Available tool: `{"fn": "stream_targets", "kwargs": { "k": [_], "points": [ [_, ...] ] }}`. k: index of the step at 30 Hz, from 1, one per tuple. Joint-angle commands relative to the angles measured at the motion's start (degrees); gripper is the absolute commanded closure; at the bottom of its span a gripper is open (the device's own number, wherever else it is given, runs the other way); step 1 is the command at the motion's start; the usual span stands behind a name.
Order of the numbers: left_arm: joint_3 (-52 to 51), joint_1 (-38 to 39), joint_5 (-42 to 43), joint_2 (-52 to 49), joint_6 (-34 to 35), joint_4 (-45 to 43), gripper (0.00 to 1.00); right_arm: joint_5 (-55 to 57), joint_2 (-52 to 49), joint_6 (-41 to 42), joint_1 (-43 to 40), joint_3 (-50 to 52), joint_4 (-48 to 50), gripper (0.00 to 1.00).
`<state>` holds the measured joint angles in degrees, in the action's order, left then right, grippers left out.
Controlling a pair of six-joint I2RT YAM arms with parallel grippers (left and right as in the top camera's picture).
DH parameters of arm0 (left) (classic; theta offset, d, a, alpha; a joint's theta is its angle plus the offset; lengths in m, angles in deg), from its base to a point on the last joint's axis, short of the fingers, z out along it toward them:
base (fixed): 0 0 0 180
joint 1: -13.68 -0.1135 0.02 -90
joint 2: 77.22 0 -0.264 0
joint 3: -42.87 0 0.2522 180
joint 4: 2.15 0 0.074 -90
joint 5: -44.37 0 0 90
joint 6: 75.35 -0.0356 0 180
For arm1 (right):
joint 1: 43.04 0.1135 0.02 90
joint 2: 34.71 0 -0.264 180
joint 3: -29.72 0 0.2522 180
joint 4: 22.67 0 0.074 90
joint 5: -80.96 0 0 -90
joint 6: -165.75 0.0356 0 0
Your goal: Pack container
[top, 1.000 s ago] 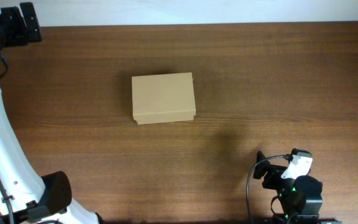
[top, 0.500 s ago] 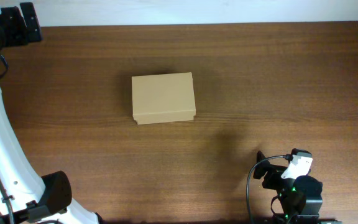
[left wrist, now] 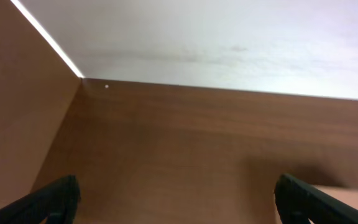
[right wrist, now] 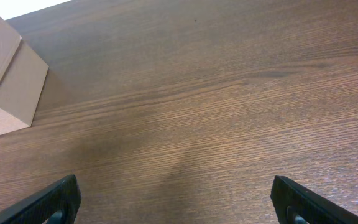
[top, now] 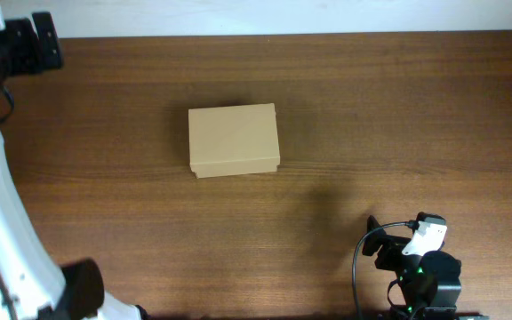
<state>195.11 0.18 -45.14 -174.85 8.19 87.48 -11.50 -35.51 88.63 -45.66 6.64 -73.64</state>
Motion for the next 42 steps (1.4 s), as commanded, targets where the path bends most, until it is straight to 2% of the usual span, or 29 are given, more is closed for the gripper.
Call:
{"fn": "stream_targets", "kwargs": {
  "k": [1, 8, 11, 14, 18, 21, 37, 42],
  "points": [
    [-7.02, 2.80, -0.35, 10.19, -0.50, 0.02, 0.00, -0.09, 0.66, -0.42, 0.35, 0.37, 0.15, 0.01],
    [-38.95, 12.90, -0.33, 31.39, -0.50, -0.37, 0.00, -0.07, 0.66, -0.42, 0.35, 0.37, 0.15, 0.01],
    [-53.62, 16.09, -0.26, 41.27, -0.48, -5.11, 0.00, -0.07, 0.66, -0.42, 0.35, 0.37, 0.15, 0.01],
    [-67.69, 17.84, 3.30, 51.89, -0.46, -14.36, 0.00, -0.07, 0.66, -0.42, 0.35, 0.37, 0.15, 0.01],
    [-83.73, 17.90, 10.82, 63.80, -0.46, -33.05, 0.00, -0.07, 0.66, -0.42, 0.35, 0.37, 0.15, 0.01],
    [-93.70, 17.90, 12.00, 71.04, -0.48, -44.52, 0.01, -0.07, 0.66, -0.42, 0.35, 0.37, 0.15, 0.01],
    [-126.75, 17.68, 11.91, 93.02, -0.50, -71.30, 0.00, -0.07, 0.66, -0.42, 0.35, 0.37, 0.15, 0.01],
    [-132.34, 15.39, 11.78, 97.11, -0.50, -73.92, 0.00, -0.07, 0.63, -0.42, 0.35, 0.37, 0.15, 0.01]
  ]
}}
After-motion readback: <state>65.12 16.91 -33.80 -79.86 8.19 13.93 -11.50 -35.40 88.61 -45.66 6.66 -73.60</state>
